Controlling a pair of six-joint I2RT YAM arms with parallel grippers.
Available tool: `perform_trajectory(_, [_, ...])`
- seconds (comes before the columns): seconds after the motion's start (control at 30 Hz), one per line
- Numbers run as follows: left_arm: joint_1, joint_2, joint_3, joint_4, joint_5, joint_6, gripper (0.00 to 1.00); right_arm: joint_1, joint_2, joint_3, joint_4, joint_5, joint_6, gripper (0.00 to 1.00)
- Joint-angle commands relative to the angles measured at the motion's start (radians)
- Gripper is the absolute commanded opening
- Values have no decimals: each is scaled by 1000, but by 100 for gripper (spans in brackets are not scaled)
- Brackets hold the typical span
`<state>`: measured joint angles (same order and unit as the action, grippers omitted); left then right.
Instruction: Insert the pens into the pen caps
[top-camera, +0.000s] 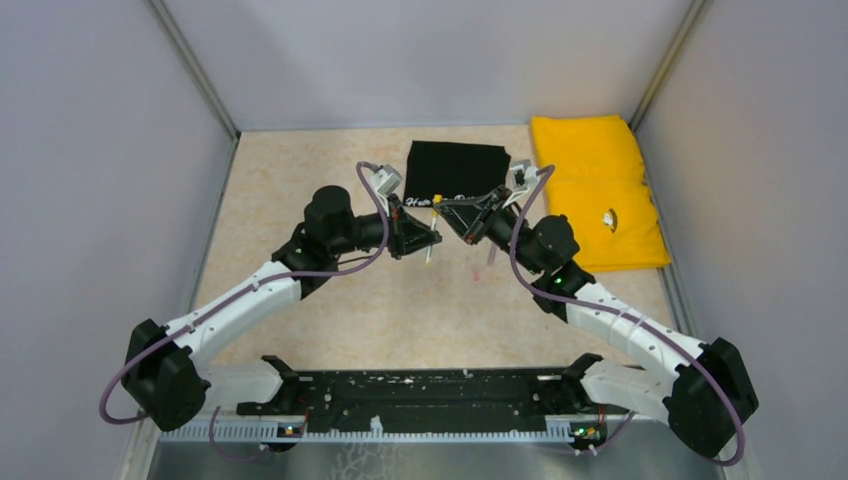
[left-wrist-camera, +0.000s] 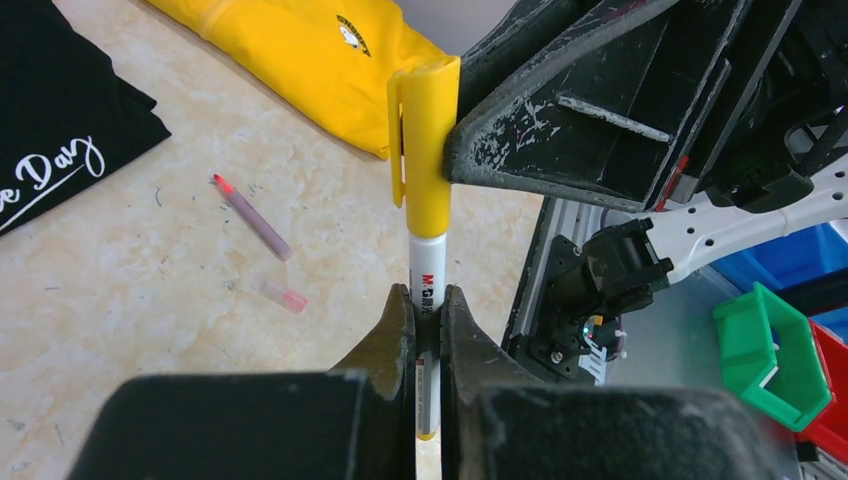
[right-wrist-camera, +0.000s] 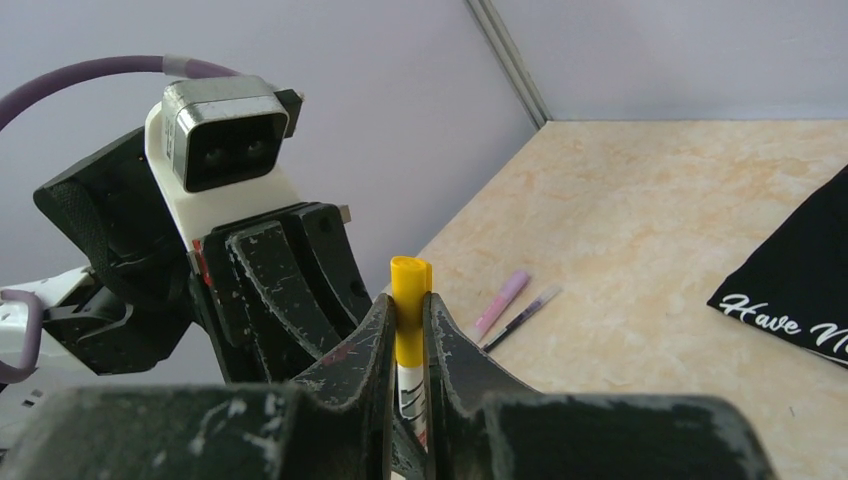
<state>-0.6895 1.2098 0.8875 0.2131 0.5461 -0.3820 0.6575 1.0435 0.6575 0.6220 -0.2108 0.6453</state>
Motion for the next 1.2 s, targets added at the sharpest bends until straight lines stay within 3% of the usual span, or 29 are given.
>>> perform_trajectory(0.0, [-3, 3, 44, 103, -18, -13, 0, -7, 17, -35, 2, -68, -46, 0])
perform_trajectory(0.13, [-2, 2, 48, 101, -27, -7, 0, -7, 15, -37, -24, -79, -63, 1])
perform_trajectory(0.37, [-2, -11, 25, 75, -23, 18, 0, -7, -36, 0, -63, 11, -53, 31])
perform_trajectory(0.73, [-3, -17, 15, 5, -25, 58, 0, -7, -36, 153, -175, 74, -70, 58])
perform_trajectory(0.93, [-2, -11, 13, 1, -3, 60, 0, -7, 6, 216, -244, 80, -71, 61])
perform_trajectory(1.17, [-2, -7, 15, 0, 7, 62, 0, -7, 55, 261, -285, 31, -77, 52])
